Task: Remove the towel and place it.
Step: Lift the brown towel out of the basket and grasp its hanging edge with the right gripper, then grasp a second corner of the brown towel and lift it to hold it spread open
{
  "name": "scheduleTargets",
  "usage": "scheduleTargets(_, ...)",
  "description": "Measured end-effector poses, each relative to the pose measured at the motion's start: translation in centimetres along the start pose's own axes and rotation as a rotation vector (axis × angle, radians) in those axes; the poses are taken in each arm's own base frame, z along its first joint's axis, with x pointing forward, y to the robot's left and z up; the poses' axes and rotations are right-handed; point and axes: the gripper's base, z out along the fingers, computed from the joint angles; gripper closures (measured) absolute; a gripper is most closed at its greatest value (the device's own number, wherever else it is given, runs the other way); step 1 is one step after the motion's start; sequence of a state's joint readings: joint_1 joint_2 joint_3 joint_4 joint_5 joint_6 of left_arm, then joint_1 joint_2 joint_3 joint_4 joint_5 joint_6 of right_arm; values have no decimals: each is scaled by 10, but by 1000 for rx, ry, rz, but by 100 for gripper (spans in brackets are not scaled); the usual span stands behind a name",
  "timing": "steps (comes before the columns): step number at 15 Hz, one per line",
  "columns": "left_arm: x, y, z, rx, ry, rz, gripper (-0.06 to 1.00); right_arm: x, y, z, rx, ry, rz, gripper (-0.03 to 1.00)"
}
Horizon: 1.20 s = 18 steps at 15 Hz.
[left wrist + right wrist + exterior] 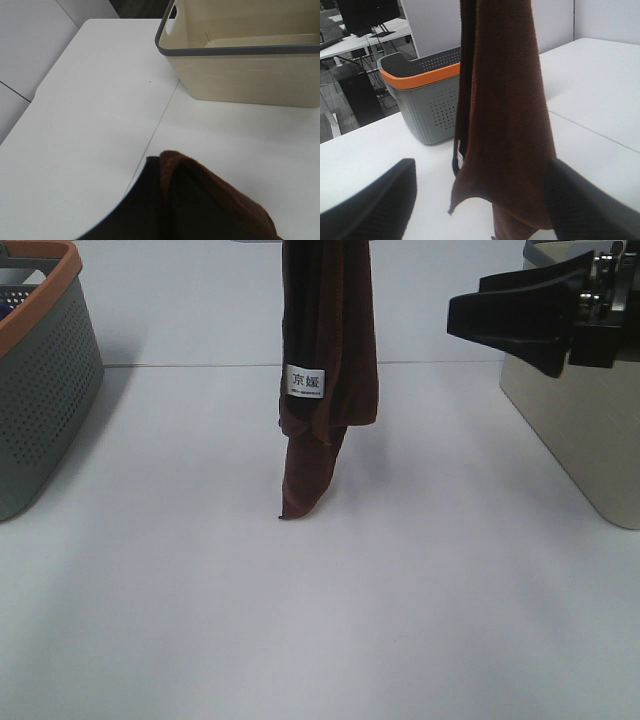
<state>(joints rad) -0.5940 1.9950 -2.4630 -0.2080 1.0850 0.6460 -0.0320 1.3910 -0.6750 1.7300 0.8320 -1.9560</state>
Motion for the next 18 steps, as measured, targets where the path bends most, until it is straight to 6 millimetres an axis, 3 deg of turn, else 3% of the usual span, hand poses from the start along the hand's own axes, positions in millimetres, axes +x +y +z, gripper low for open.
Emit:
scheduleTargets(5, 4, 0, 15, 1, -8, -12, 94, -11, 30, 55, 49, 128, -138, 34)
scheduleTargets(9, 6, 0, 20, 5, -4, -15, 94, -3, 31, 91, 94, 209, -133, 34)
scheduleTargets(12, 7, -1, 20, 13, 11, -12, 94, 6, 20, 97, 178, 256, -79, 34)
scheduleTargets(18, 12, 5, 20, -45, 63, 33, 94, 9, 22, 96, 170, 278, 29, 34)
